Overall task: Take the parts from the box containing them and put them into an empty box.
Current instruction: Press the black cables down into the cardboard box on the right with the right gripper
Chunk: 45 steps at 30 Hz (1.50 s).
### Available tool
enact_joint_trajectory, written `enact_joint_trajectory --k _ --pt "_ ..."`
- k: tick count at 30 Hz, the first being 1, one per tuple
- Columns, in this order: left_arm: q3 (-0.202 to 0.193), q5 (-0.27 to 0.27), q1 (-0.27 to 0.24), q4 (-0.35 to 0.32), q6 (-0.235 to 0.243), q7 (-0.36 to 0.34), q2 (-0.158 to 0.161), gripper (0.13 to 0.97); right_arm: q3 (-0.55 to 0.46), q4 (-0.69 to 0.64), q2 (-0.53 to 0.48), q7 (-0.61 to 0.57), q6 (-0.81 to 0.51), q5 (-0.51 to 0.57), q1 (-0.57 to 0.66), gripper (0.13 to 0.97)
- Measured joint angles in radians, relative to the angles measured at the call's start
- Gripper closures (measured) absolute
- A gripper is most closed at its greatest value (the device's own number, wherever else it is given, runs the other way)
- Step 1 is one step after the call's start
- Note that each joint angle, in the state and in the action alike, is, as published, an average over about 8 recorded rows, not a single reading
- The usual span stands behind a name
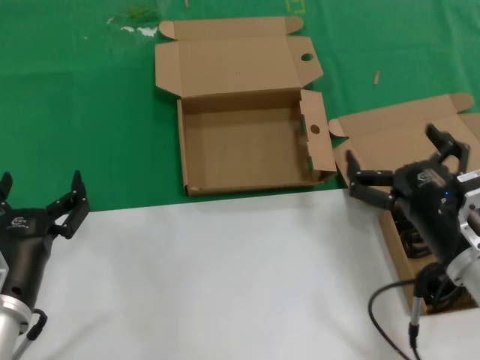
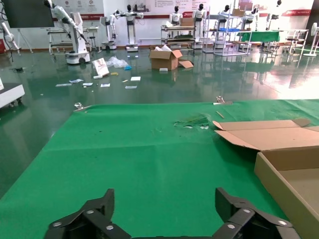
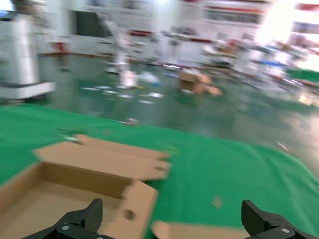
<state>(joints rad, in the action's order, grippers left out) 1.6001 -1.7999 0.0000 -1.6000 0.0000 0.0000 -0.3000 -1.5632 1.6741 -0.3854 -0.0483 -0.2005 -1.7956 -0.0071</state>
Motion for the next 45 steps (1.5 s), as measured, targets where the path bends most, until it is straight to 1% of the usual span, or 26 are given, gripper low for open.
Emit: enact_joint_trajectory --k 4,7,13,15,16,19,24,26,30,33,38,42,45 --pt "0.0 0.0 0.0 0.0 0.0 0.0 0.0 0.414 0.008 0.016 -0.05 -0.031 -0.07 -0.013 0.004 0.129" --pt "0.0 0.0 0.0 0.0 0.0 0.0 0.0 0.414 0.018 0.03 -0.136 -0.098 -0.182 -0.04 0.015 0.129" --pt "0.0 0.0 0.0 0.0 0.0 0.0 0.0 0.576 0.009 0.009 -0.355 -0.291 -0.437 -0.128 0.076 0.129" --pt "0.0 0.0 0.0 0.0 0.0 0.0 0.0 0.63 -0.013 -0.009 -0.431 -0.352 -0.523 -0.157 0.113 0.129" --pt "0.0 0.0 0.0 0.0 0.0 0.0 0.0 0.63 -0.027 -0.02 -0.467 -0.381 -0.566 -0.17 0.134 0.129" --pt "0.0 0.0 0.0 0.0 0.0 0.0 0.0 0.696 -0.079 -0.057 -0.558 -0.454 -0.687 -0.195 0.207 0.129" --pt "0.0 0.0 0.0 0.0 0.0 0.0 0.0 0.805 -0.195 -0.14 -0.656 -0.563 -0.894 -0.184 0.365 0.129" --pt "0.0 0.0 0.0 0.0 0.0 0.0 0.0 0.819 -0.244 -0.182 -0.678 -0.609 -0.982 -0.161 0.436 0.129" --pt "0.0 0.0 0.0 0.0 0.0 0.0 0.0 0.874 -0.329 -0.272 -0.689 -0.703 -1.148 -0.088 0.573 0.129" --pt "0.0 0.0 0.0 0.0 0.0 0.0 0.0 0.914 -0.399 -0.338 -0.686 -0.769 -1.243 -0.034 0.675 0.129" --pt "0.0 0.0 0.0 0.0 0.0 0.0 0.0 0.935 -0.571 -0.436 -0.69 -0.87 -1.33 0.016 0.856 0.129" --pt "0.0 0.0 0.0 0.0 0.0 0.0 0.0 0.956 -0.741 -0.506 -0.693 -0.942 -1.354 0.03 1.003 0.129" --pt "0.0 0.0 0.0 0.0 0.0 0.0 0.0 0.956 -0.869 -0.563 -0.69 -0.996 -1.363 0.038 1.105 0.129"
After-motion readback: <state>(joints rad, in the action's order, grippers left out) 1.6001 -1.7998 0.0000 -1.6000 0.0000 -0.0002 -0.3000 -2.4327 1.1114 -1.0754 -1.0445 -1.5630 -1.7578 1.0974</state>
